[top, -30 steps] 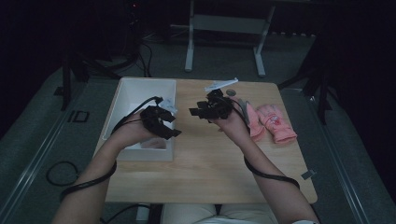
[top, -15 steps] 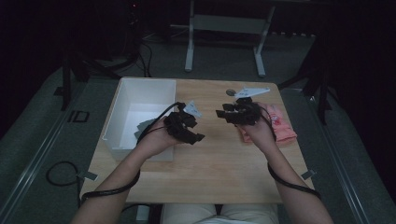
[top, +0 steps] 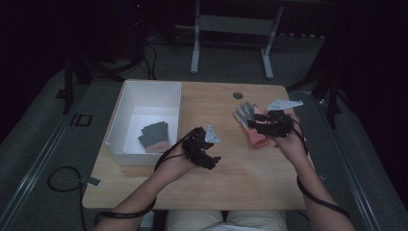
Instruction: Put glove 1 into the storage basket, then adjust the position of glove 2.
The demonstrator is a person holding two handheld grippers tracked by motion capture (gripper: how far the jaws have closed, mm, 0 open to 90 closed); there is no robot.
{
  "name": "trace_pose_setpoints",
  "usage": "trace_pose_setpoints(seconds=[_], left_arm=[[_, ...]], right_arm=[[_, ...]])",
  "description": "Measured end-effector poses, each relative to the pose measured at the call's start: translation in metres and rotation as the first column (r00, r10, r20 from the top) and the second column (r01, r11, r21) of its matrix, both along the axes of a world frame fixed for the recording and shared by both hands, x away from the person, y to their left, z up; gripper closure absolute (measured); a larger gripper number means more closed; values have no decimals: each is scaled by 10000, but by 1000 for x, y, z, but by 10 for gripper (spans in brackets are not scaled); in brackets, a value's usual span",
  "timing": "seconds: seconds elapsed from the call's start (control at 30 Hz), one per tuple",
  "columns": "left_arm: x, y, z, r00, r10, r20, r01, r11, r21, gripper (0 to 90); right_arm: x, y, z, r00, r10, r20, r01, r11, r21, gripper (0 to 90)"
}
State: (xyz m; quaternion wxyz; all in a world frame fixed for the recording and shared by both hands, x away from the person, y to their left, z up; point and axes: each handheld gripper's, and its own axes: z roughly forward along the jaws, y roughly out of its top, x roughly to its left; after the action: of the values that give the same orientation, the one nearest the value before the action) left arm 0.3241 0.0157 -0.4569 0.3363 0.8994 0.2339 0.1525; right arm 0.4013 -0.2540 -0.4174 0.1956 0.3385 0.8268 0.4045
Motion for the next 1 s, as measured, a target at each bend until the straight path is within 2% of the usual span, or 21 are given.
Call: trace_pose_setpoints(seconds=[0.07,0.17,0.2,0.23,0.37,0.43,0.5,0.53,0.63,0.7,0.83,0.93,1.0], left_arm=[[-2,-2,-9,9994,-77,-345,74,9999,-86,104],[-4,-5,-27,9953,-420,-871,397,9988,-278,17],[-5,-7,-33,9926,-543,-1083,506,9980,-367,16],[-7,-8,-39,9917,-621,-1127,586,9977,-342,16],[-14,-8,-62,9944,-363,-988,299,9974,-654,16],[-17,-4,-71,9976,-90,-688,18,9946,-1034,16],[-19,1,-77,9983,146,-558,-227,9886,-1487,16],[-21,3,-80,9989,292,-357,-346,9862,-1621,16],[-29,7,-89,9998,161,-88,-176,9769,-2130,16],[-34,7,-97,9989,347,329,-279,9817,-1884,16],[-34,11,-102,9968,488,627,-366,9824,-1829,17],[-34,12,-105,9975,526,479,-414,9767,-2107,17],[-34,11,-108,9978,463,483,-363,9810,-1907,18]], right_arm=[[-1,-7,-5,10000,-86,-47,86,10000,-30,565],[-3,-18,-12,9995,-260,-151,259,9996,-65,561],[-3,-22,-14,9993,-332,-169,331,9994,-53,559],[-4,-26,-16,9986,-498,-179,495,9987,-136,558],[-4,-41,-23,9951,-959,-245,956,9953,-130,557],[-4,-47,-26,9942,-1034,-299,1032,9946,-67,555],[-3,-52,-30,9938,-1055,-342,1054,9944,-52,556],[-3,-55,-32,9935,-1078,-364,1075,9942,-97,556],[-2,-60,-38,9944,-1003,-343,997,9948,-194,557],[-1,-61,-39,9952,-940,-255,933,9952,-281,561],[4,-62,-38,9965,-820,-184,810,9956,-464,576],[10,-61,-35,9965,-816,-197,806,9958,-441,588],[15,-59,-33,9963,-831,-217,820,9955,-479,592]])
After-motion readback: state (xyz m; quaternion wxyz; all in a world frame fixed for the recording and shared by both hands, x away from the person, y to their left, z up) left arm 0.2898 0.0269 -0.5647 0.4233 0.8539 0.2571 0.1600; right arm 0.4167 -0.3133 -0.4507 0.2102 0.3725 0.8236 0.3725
